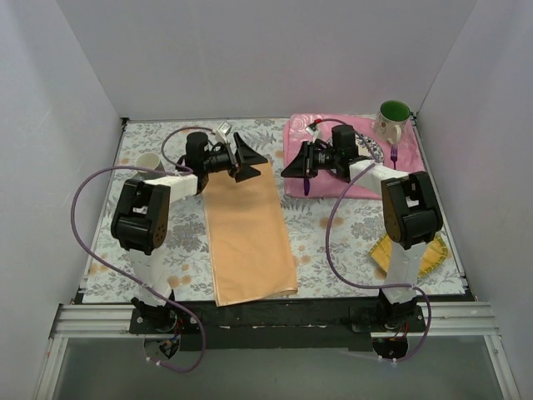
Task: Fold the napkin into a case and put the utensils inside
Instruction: Smooth out the rectangle-folded napkin at the center of the board.
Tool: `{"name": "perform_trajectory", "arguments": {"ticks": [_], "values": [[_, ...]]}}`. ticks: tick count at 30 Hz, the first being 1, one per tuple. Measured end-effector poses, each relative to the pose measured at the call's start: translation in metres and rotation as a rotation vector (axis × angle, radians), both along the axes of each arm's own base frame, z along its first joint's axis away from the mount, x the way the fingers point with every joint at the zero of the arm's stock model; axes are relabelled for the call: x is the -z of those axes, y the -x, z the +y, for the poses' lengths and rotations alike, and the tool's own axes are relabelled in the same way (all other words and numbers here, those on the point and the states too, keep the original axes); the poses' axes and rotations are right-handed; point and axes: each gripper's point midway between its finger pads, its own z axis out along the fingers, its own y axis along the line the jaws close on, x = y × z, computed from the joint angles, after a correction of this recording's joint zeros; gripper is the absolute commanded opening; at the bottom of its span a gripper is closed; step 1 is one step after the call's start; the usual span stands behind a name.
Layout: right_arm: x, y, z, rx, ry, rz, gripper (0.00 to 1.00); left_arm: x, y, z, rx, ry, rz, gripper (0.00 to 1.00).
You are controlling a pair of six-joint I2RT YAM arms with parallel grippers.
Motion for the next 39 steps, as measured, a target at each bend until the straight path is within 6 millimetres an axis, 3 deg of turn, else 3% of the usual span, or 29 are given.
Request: {"name": "perform_trajectory", "arguments": {"ticks": [3,7,13,18,22,27,31,36,39], "values": [[-0.004,-0.024,0.001,0.018,0.001,-0.034,0.22,0.007,0.022,0.008,0.005,-0.011,0.009,0.98],[0.019,-0.038,0.012,0.019,0.013,0.001,0.18,0.009,0.055,-0.007,0.074,-0.042,-0.024,0.98],[0.066,-0.028,0.025,0.002,0.061,0.117,0.16,0.032,0.113,-0.037,0.234,-0.077,-0.028,0.98],[0.071,-0.017,0.038,-0.021,0.074,0.132,0.14,0.054,0.157,-0.054,0.333,-0.103,0.019,0.98],[0.078,-0.012,0.044,-0.034,0.084,0.139,0.12,0.059,0.179,-0.067,0.394,-0.112,0.017,0.98],[0.101,-0.011,0.042,-0.026,0.116,0.163,0.11,0.064,0.204,-0.078,0.472,-0.127,0.002,0.98],[0.118,-0.010,0.038,-0.022,0.143,0.178,0.11,0.064,0.200,-0.072,0.478,-0.123,-0.005,0.98],[0.117,-0.017,0.038,-0.018,0.158,0.143,0.10,0.058,0.150,-0.039,0.370,-0.153,-0.010,0.98],[0.116,-0.025,0.040,-0.011,0.164,0.118,0.10,0.058,0.117,-0.005,0.272,-0.176,-0.005,0.97]]}}
